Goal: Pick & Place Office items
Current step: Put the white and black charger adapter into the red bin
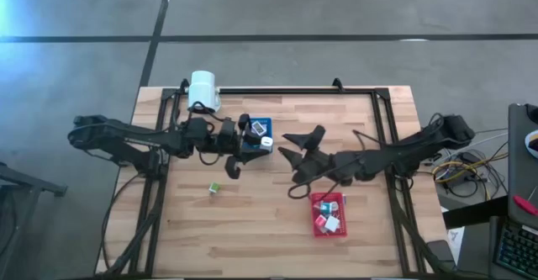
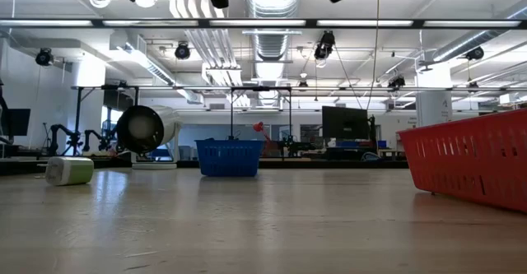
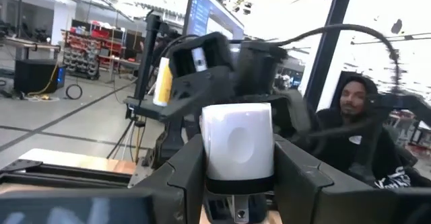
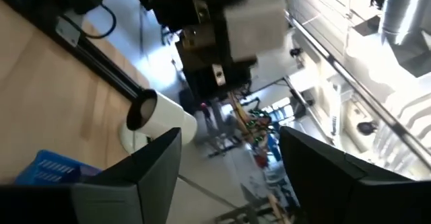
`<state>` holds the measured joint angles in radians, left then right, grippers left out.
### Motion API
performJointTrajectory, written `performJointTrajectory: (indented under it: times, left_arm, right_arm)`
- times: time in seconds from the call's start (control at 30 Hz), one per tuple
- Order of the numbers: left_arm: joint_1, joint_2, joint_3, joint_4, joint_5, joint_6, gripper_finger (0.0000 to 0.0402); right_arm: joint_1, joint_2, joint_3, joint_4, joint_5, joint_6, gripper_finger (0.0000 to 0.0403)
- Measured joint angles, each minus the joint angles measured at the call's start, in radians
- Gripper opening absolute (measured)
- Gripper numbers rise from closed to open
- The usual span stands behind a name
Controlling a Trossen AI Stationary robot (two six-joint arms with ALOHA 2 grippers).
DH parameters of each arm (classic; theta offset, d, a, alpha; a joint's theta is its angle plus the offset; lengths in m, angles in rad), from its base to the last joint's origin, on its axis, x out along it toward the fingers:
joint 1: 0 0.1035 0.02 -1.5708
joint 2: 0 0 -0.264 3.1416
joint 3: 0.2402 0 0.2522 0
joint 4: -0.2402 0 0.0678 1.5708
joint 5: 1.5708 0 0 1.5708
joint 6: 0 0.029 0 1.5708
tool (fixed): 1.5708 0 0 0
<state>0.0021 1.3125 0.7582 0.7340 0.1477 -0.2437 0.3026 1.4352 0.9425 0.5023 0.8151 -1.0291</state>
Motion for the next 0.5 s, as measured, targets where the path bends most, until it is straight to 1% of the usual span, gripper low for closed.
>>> performJointTrajectory:
  times: [0.07, 0.23, 0.5]
  left_arm:
    - [0.001, 0.009, 0.0, 0.004, -0.003, -0.003, 0.0133]
    - [0.002, 0.033, 0.003, 0.006, -0.006, -0.025, 0.0133]
    - [0.002, 0.04, -0.006, 0.007, -0.011, -0.046, 0.0133]
  right_arm:
    - [0.003, 0.041, 0.031, 0.009, 0.022, -0.024, 0.0248]
    - [0.002, 0.098, 0.1, 0.015, 0.026, -0.043, 0.0245]
    - [0.002, 0.122, 0.137, 0.015, 0.027, -0.048, 0.0249]
